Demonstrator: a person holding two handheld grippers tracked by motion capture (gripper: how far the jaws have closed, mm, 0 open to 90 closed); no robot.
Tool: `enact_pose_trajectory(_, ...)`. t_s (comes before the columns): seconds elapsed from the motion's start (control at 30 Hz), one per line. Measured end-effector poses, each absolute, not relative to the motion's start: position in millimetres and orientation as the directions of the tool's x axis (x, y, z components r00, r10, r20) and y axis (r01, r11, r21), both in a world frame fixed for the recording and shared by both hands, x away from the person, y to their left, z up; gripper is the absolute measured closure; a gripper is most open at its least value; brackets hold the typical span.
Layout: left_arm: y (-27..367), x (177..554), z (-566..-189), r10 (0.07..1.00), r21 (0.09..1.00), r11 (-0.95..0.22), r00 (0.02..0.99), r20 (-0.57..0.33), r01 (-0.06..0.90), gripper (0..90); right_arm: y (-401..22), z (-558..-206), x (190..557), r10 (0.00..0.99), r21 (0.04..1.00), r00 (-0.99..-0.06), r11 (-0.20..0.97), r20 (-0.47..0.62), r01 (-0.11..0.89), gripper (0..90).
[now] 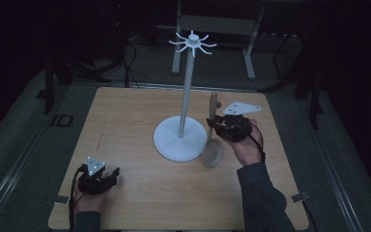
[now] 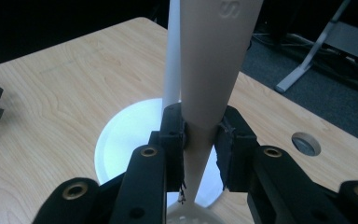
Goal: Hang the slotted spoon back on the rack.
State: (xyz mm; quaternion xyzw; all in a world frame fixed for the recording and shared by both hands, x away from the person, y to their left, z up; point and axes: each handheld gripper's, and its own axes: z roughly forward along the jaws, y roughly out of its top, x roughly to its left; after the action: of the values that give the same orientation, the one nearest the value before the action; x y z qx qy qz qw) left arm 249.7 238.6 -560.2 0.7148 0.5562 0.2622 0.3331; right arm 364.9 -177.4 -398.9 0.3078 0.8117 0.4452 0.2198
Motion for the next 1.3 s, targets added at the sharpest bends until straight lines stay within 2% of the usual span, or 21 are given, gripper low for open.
enact_pose_trajectory(1.3, 239.0, 249.6, -559.9, 0.971, 0.769, -0.156, 0.241, 0.002, 0.620, 43.1, -169.0, -344.0, 373.5, 0.755, 0.924, -0.652, 0.297, -0.074, 0.239, 73.8)
